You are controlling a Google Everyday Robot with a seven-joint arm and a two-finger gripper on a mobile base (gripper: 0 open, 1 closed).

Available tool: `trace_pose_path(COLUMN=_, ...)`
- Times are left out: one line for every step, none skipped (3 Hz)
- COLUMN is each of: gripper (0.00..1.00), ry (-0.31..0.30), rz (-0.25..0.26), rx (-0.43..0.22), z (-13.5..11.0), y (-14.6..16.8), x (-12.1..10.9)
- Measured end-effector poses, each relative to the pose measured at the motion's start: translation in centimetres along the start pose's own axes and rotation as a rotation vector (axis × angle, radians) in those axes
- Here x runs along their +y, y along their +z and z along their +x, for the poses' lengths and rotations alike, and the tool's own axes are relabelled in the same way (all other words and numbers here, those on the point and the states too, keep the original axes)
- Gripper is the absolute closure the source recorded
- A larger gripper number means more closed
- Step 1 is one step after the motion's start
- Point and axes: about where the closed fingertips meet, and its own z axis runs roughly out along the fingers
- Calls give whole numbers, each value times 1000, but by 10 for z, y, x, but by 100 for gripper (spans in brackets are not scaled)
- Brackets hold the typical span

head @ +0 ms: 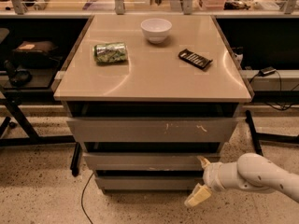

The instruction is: Close middle drawer

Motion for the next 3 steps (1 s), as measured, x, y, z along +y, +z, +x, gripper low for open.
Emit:
trace_pose_path(gripper=0, ry=0, rz=0, rx=0, z=0, y=0, x=0)
trace_pose_path(gripper=0, ry=-17, rz=-1, rx=31, z=0, y=3, x=-1)
trace_pose_path(gripper=0, ry=25, rz=66, rx=100, z=26, y=-28, x=-34)
